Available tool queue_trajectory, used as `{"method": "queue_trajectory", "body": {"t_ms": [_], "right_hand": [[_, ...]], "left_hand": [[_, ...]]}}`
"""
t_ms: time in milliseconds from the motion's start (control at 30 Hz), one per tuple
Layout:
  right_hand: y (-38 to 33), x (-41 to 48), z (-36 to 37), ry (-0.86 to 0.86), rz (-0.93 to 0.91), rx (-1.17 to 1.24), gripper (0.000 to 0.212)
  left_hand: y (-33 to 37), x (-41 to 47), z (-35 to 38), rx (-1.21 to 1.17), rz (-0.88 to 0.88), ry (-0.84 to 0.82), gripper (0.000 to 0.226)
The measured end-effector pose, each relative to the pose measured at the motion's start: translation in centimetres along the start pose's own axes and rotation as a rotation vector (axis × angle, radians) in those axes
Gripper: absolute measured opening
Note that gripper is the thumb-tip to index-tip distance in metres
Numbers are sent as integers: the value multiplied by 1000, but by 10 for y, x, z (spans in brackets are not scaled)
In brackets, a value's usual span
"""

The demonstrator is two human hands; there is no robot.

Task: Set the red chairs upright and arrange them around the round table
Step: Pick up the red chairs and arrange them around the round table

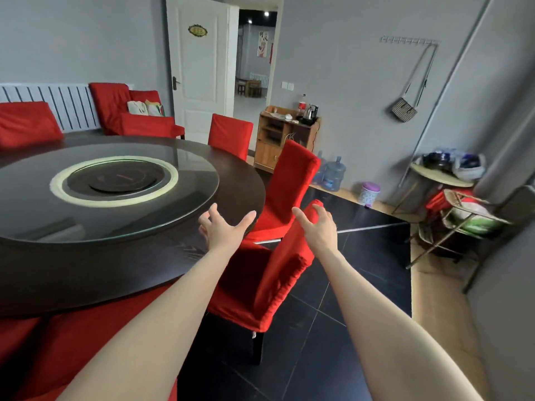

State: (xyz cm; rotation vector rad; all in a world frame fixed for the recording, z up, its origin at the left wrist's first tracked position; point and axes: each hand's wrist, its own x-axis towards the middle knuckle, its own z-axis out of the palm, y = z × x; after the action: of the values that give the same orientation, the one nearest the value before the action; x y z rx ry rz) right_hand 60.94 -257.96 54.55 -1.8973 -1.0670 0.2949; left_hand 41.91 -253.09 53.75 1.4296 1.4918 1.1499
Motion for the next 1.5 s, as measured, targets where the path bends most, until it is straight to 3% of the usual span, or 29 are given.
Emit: {"method": "queue_trajectory", "body": {"t_ms": [367, 633, 933, 1267, 1500], "right_hand": [[52, 150, -94, 46, -56, 84, 72], [84, 269, -96, 3, -107, 110, 74], [92, 415, -64, -168, -169, 147, 71], [89, 505, -7, -420, -284, 253, 71], [112, 539, 19, -660, -367, 267, 69]], "left_hand": [[94, 36, 158, -53, 108, 10, 97], [114, 106, 249, -76, 116, 51, 96], [138, 192, 324, -118, 32, 170, 95], [136, 237, 352, -75, -58, 466, 94], [117, 223, 384, -90, -180, 715, 94]]}}
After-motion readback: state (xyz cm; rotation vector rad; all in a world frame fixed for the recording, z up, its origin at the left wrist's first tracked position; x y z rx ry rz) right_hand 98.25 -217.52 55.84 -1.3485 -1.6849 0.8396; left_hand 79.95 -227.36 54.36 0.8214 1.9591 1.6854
